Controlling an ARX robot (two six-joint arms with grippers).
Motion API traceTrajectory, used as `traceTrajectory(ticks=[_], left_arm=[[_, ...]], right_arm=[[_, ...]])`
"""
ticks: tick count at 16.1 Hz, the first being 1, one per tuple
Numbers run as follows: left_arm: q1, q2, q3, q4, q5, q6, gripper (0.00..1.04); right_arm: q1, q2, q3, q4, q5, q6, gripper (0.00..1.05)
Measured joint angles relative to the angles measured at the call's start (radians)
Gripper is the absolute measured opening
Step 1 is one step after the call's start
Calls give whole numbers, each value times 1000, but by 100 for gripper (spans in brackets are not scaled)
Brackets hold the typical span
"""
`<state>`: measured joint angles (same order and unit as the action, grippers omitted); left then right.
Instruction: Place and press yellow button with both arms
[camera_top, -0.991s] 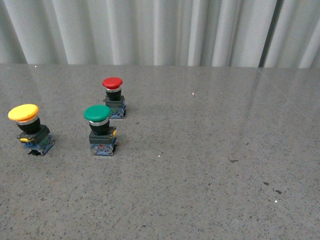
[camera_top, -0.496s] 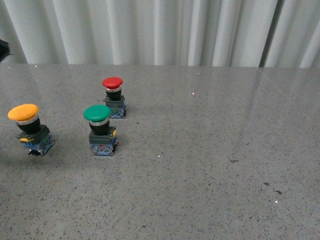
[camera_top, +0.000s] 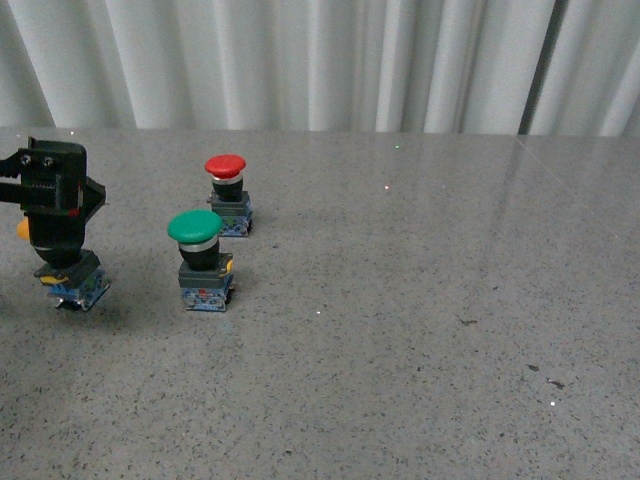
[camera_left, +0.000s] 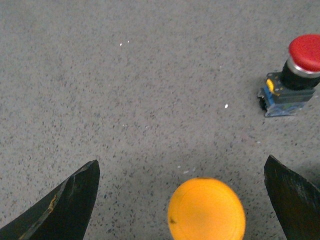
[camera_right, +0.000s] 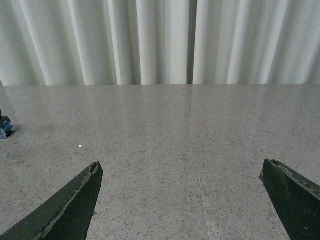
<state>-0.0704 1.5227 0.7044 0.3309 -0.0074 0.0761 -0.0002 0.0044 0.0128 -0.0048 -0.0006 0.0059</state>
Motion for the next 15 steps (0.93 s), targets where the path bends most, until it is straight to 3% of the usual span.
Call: traceTrajectory(ticks=[5, 9, 11, 13, 15], left_arm=[[15, 70, -24, 50, 27, 2, 96], [14, 58, -24, 44, 33, 2, 44], [0, -22, -26, 21, 15, 1, 35], [-73, -169, -7, -18, -11, -9, 34], [-235, -205, 105, -31, -75, -34, 34]], right_arm=[[0, 0, 0, 0, 0, 0, 98], [0, 0, 0, 0, 0, 0, 98], [0, 0, 0, 0, 0, 0, 98], [0, 0, 0, 0, 0, 0, 98], [0, 0, 0, 0, 0, 0, 98]])
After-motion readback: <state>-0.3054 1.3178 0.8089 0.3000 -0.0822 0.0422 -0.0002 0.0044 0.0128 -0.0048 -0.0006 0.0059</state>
